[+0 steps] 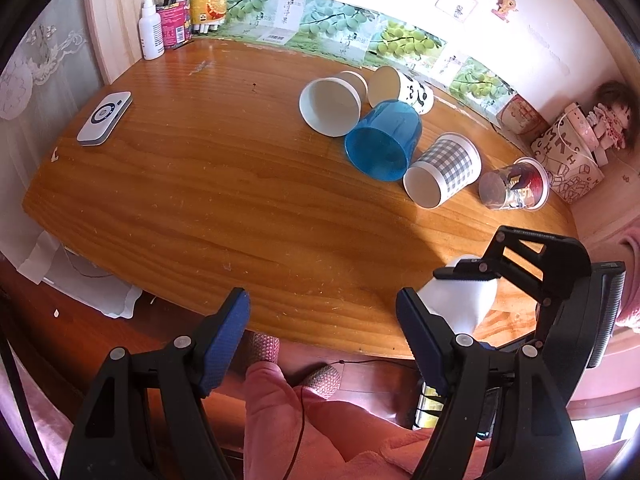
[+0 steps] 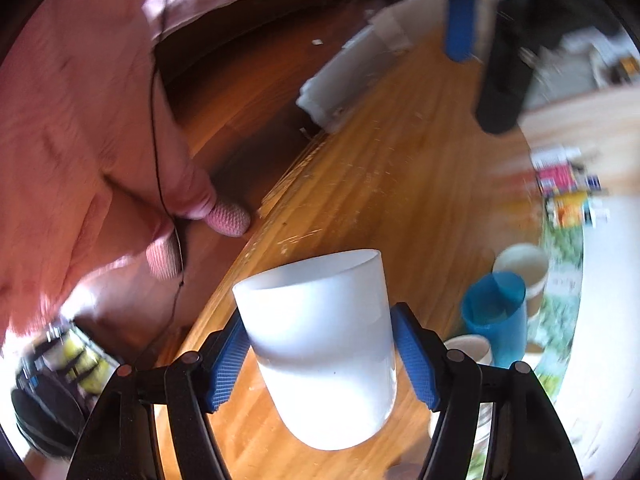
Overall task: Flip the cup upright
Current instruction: 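Rotate the held white cup with the right gripper until its opening faces up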
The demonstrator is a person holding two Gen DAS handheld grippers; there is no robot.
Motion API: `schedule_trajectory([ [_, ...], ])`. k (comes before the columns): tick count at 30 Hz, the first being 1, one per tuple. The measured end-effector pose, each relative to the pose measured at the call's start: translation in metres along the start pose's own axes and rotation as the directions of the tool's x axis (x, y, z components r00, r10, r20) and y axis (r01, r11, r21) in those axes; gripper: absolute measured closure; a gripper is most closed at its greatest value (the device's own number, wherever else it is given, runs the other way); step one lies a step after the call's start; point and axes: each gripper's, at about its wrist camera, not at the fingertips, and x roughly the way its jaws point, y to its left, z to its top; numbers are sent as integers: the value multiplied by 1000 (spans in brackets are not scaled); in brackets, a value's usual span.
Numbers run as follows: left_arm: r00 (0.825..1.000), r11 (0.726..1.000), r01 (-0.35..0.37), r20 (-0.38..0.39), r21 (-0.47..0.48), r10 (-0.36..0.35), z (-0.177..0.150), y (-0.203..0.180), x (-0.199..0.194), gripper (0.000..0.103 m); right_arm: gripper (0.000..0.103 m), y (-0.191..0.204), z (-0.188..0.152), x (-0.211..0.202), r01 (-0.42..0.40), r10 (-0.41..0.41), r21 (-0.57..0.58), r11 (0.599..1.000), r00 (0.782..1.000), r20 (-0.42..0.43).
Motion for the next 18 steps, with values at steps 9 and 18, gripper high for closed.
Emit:
schedule_trajectory([
  [9, 1000, 1000, 19, -9, 13, -19, 4, -9, 1, 25, 33, -28, -13, -4, 25, -46, 430, 902, 998, 37],
  [18, 998, 997, 48, -35, 63, -45, 11, -28, 4, 25, 33, -44, -47, -19, 56, -173, 815, 577, 983, 56],
])
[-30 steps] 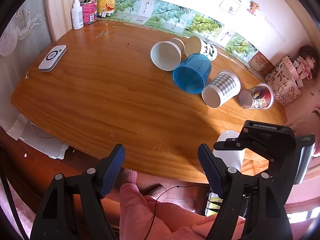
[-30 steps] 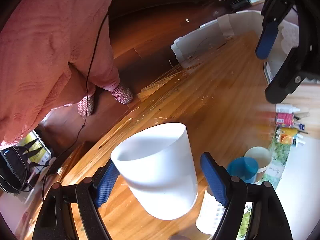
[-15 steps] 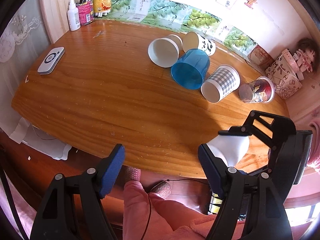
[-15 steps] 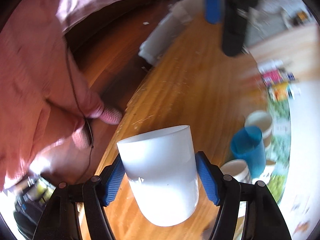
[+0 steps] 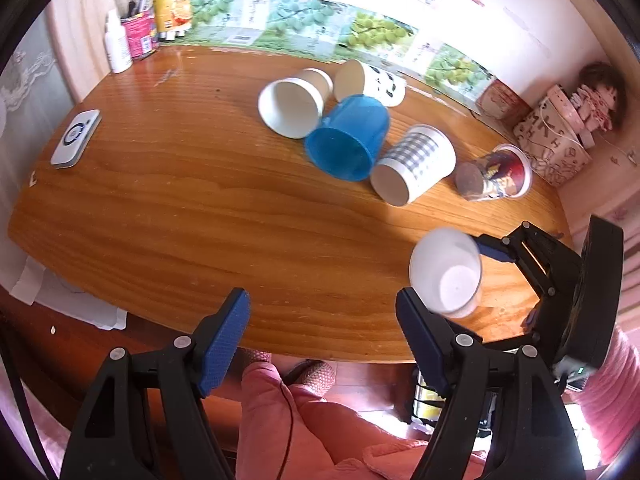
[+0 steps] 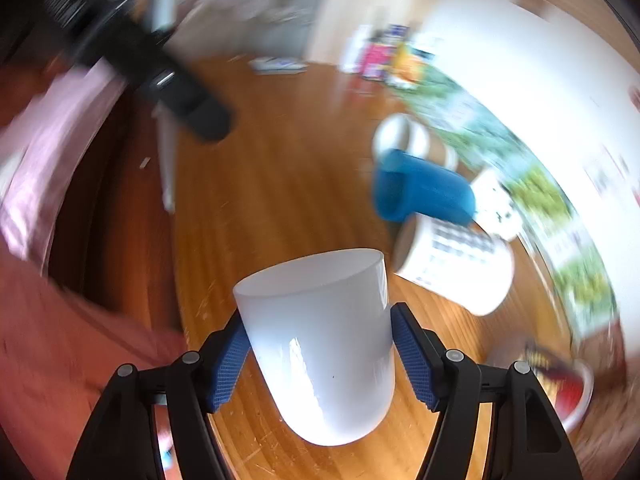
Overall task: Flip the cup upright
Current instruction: 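Rotate the held white cup with the right gripper until its opening faces up, then lower the upright white cup onto the desk and open the right gripper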
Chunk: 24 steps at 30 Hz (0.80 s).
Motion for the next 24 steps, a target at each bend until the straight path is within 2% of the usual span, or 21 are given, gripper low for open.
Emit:
schedule_trajectory([
  [4, 999, 999, 27, -26, 21, -27, 3, -11, 4, 24, 34, -13, -6, -8, 23, -31, 156, 987, 998, 48],
  [11, 998, 996, 40, -59, 85, -35, 6, -34, 11, 24, 37, -31, -22, -18, 66, -123, 410, 910, 986, 112],
  [18, 994, 991, 50, -99, 120, -39, 8, -49, 17, 24, 36, -47, -36, -22, 89, -189, 533, 841, 972, 136],
  [24, 994, 989, 50, -104, 136, -36, 14, -55, 17, 24, 36, -55, -41, -20, 121, -228, 575, 809, 966, 118],
])
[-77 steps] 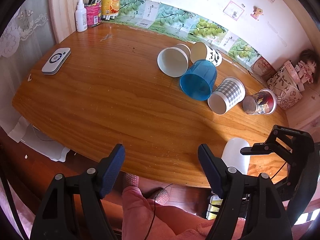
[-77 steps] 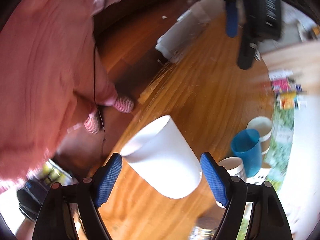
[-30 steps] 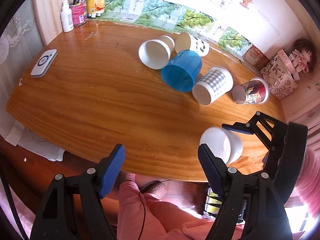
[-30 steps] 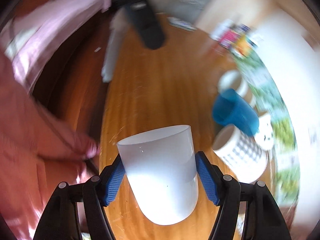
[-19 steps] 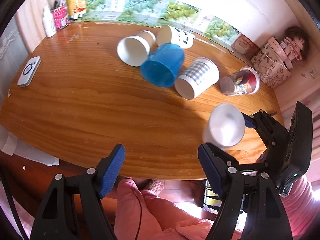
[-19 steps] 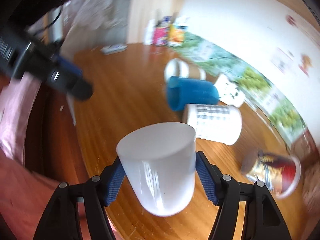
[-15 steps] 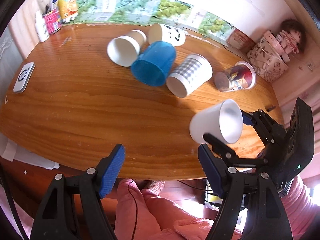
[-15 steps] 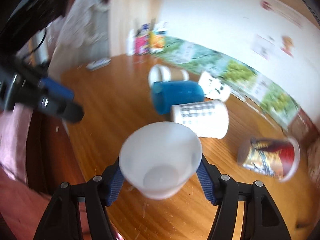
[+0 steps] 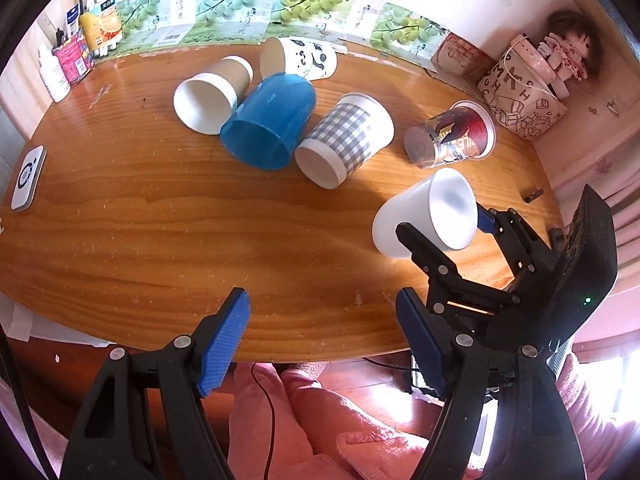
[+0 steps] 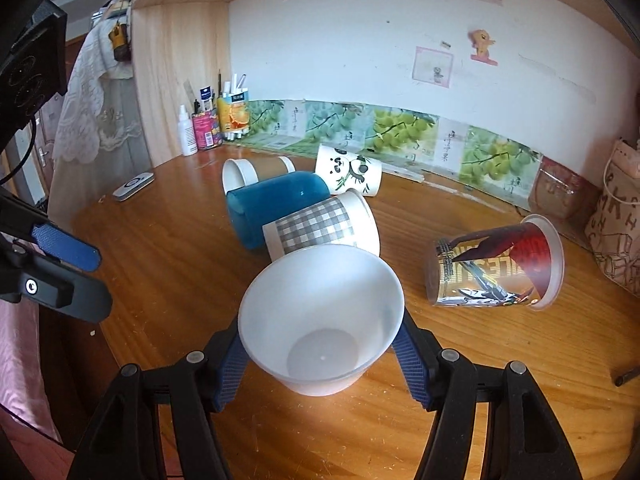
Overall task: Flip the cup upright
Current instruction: 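Lower the upright white cup onto the desk and open the right gripper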
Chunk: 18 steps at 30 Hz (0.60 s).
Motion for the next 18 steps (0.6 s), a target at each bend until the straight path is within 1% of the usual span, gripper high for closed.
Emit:
schedule_trajectory([
  [7, 1000, 1000, -20, -21, 12, 21, 6, -2, 0, 25, 35, 2, 0, 0, 12, -12, 4, 1000, 1000, -11],
  [8, 1000, 1000, -22, -21, 15, 23, 7, -3, -1, 25, 34, 2, 1, 0, 9, -9, 16, 1000, 1000, -16],
  [10, 1000, 999, -27, -15, 21, 27, 11, -4, -4, 24, 26, 2, 3, -3, 11, -11, 33, 999, 1000, -11],
  [12, 999, 999, -32, -8, 27, 32, 15, -5, -8, 24, 25, 2, 5, -6, 9, -9, 53, 999, 1000, -7],
  [13, 999, 999, -33, -4, 29, 33, 17, -5, -11, 22, 23, 3, 7, -7, 9, -8, 57, 998, 1000, -11],
  [15, 999, 999, -30, 15, 33, 30, 20, -5, -17, 17, 22, 6, 9, -9, 14, -13, 51, 999, 1000, -24],
  [18, 999, 999, -28, 40, 34, 27, 27, -4, -27, 16, 22, 9, 14, -15, 22, -21, 44, 999, 999, -38],
])
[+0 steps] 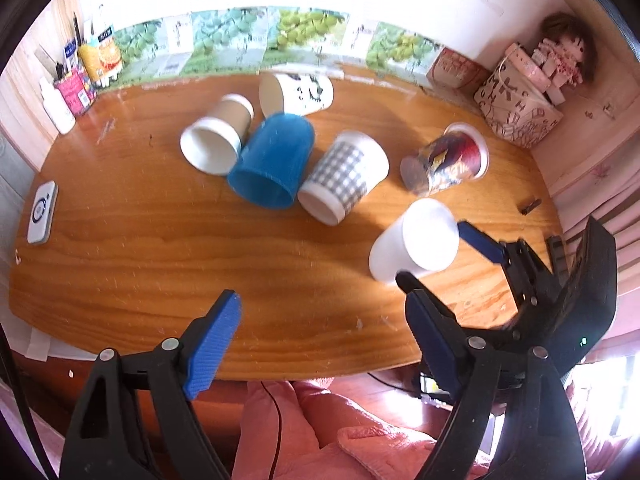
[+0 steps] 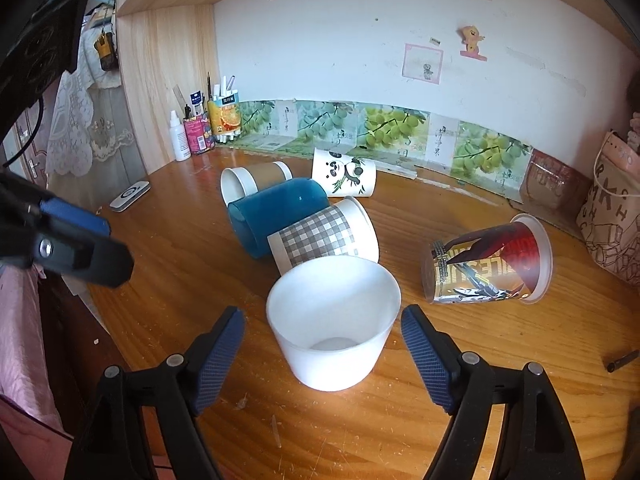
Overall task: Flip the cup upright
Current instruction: 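Lower the upright white cup onto the desk and open the right gripper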
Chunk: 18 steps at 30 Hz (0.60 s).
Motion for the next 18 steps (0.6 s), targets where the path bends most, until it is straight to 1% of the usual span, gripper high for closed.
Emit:
schedule_trajectory([
  [2, 1000, 1000, -6, 13, 0, 6, 5, 1, -5, 14, 21, 1, 5, -7, 3, -3, 7, 1000, 1000, -6],
  [3, 1000, 1000, -13, 22, -3, 14, 8, 1, -8, 11, 21, 1, 7, -10, 3, -3, 13, 1000, 1000, -3],
  [5, 997, 999, -36, 60, -19, 37, 11, 3, -14, 8, 20, 0, 14, -20, 7, -8, 33, 999, 1000, 5],
  [7, 993, 998, -58, 99, -33, 61, 13, 3, -20, 5, 20, 0, 20, -29, 28, -28, 34, 999, 1000, 1],
  [11, 982, 994, -89, 159, -57, 98, 14, 1, -32, 5, 20, -3, 32, -50, 73, -73, 42, 996, 997, 10],
  [14, 975, 993, -95, 197, -71, 107, 13, -4, -42, 5, 11, -8, 41, -67, 94, -95, 77, 993, 995, 16],
  [15, 973, 993, -93, 206, -73, 107, 12, -6, -45, 4, 2, -10, 43, -73, 97, -99, 88, 991, 995, 21],
  [16, 970, 993, -90, 220, -75, 105, 11, -8, -50, 4, 0, -13, 47, -82, 101, -105, 99, 990, 994, 30],
  [18, 963, 992, -90, 248, -86, 108, 9, -13, -59, 4, 0, -15, 52, -96, 102, -108, 102, 990, 993, 53],
])
